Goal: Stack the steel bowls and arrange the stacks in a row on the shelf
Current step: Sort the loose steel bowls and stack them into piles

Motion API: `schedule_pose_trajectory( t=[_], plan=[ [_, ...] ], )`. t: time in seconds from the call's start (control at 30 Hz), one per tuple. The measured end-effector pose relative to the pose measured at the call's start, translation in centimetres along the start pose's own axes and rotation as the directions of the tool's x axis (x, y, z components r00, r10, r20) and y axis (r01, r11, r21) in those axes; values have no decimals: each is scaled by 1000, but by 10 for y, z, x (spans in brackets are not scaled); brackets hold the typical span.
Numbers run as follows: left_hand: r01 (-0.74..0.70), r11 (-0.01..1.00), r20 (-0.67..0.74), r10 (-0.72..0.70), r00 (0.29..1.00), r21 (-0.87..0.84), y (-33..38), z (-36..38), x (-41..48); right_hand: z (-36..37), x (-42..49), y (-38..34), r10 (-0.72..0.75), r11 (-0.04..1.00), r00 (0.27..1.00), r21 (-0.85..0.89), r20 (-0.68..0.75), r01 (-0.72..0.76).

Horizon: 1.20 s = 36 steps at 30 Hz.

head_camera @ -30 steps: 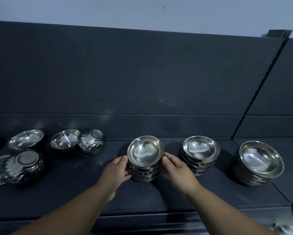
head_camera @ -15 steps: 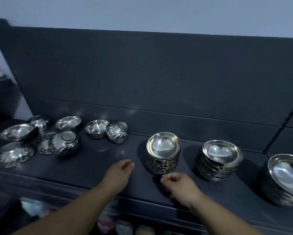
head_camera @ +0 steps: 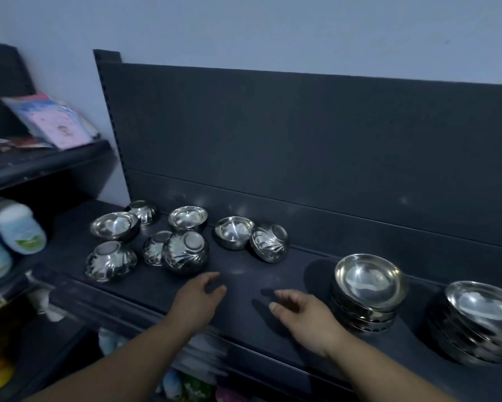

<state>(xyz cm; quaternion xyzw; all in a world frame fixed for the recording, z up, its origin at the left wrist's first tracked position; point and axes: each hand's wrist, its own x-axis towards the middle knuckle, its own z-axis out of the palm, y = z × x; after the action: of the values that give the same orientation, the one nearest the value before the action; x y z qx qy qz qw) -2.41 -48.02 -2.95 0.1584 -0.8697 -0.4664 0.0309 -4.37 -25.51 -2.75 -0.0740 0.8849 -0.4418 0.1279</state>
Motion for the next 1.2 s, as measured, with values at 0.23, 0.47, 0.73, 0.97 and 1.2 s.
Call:
schedule_pose_trajectory(
  t=[0.23, 0.47, 0.73, 0.97, 1.2],
  plan=[
    [-204, 966, -145, 227, 963, 160, -35, -86, 57, 66, 51, -58, 33, 999, 999, -1, 2, -33],
    [-326, 883, -50, 363, 930, 339, -70, -144, 111, 124, 100, -115, -77, 986, 993, -155, -89, 62],
    [-240, 712, 103, 231, 968, 660, -100, -179, 138, 162, 130, -154, -90, 961, 989, -271, -117, 55],
    [-186, 719, 194, 72, 978, 670, -115, -197, 138, 173, 140, -151, -73, 923, 990, -385, -117, 22],
    [-156, 723, 214, 12, 977, 673, -118, -196, 139, 165, 135, -144, -79, 979, 970, -203, -230, 32]
  ],
)
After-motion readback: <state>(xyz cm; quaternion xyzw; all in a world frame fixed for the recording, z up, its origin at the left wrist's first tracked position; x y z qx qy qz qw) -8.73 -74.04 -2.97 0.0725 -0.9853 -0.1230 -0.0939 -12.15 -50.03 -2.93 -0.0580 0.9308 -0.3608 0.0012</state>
